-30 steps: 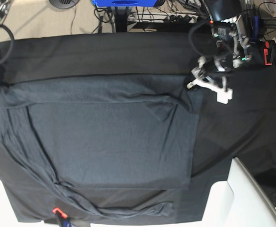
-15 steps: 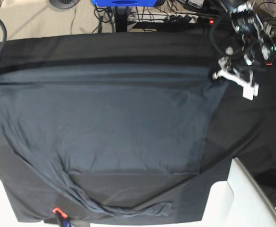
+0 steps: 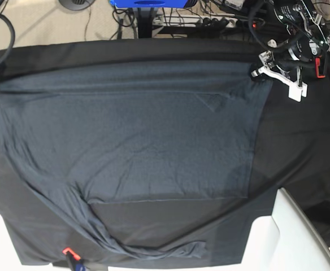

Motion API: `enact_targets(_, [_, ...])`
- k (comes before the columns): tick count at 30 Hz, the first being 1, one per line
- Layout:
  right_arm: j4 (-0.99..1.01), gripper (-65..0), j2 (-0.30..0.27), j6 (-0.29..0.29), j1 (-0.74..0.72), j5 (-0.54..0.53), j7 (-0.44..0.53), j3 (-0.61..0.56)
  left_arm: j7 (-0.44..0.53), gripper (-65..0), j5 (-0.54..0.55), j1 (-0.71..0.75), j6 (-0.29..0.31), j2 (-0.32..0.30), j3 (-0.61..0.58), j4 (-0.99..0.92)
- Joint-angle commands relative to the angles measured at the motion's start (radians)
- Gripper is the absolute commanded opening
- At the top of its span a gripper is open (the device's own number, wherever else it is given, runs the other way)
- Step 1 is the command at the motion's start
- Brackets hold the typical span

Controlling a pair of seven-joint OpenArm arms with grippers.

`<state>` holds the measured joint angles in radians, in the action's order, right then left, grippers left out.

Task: Fold the T-shirt properly
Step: 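Pull the regrasped shirt edge with the left gripper to stretch it flat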

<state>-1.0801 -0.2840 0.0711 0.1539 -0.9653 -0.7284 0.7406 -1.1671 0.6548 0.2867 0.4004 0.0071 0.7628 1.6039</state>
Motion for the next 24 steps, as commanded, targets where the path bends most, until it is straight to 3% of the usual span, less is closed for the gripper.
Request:
enact_targets(1, [-0.012, -64.4, -0.019, -0.001, 0.002, -0.007, 0.016, 0.009, 0.011, -65.0, 0.003, 0.009, 0.001, -0.015, 0.005, 0.016])
enact_targets(7, [-0.012, -64.4, -0.013, -0.001, 0.039, -0.007, 0.025, 0.009, 0.011, -65.0, 0.001, 0.021, 0.001, -0.015, 0.005, 0.016])
enact_targets(11, [-0.012, -64.4, -0.005, -0.001, 0.066, -0.007, 0.089, 0.009, 0.011, -65.0, 0.000, 0.030, 0.001, -0.015, -0.002, 0.020])
enact_targets(24, [-0.019, -64.4, -0.001, -0.001, 0.117, -0.011, 0.092, 0.009, 0.011, -65.0, 0.000, 0.055, 0.001, -0.014, -0.006, 0.022])
